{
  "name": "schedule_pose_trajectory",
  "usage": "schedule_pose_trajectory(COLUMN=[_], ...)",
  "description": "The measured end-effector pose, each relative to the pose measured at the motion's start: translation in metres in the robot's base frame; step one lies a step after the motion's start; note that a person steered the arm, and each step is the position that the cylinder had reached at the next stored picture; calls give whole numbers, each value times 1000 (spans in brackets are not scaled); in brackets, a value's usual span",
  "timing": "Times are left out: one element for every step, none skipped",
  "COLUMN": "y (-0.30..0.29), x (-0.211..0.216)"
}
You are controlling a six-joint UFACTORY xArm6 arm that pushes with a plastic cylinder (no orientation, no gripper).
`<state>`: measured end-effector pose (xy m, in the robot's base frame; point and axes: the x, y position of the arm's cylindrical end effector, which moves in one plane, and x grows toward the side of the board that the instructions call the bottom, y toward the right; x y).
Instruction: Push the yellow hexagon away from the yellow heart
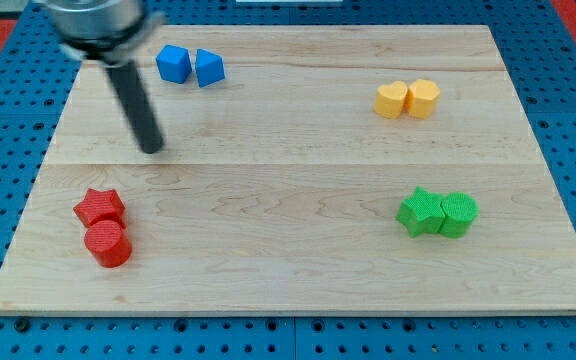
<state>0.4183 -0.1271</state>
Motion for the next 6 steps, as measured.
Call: schedule_pose_trajectory(y=[109, 236, 362, 399, 332, 267], x=[0, -1, -29, -92, -98, -85])
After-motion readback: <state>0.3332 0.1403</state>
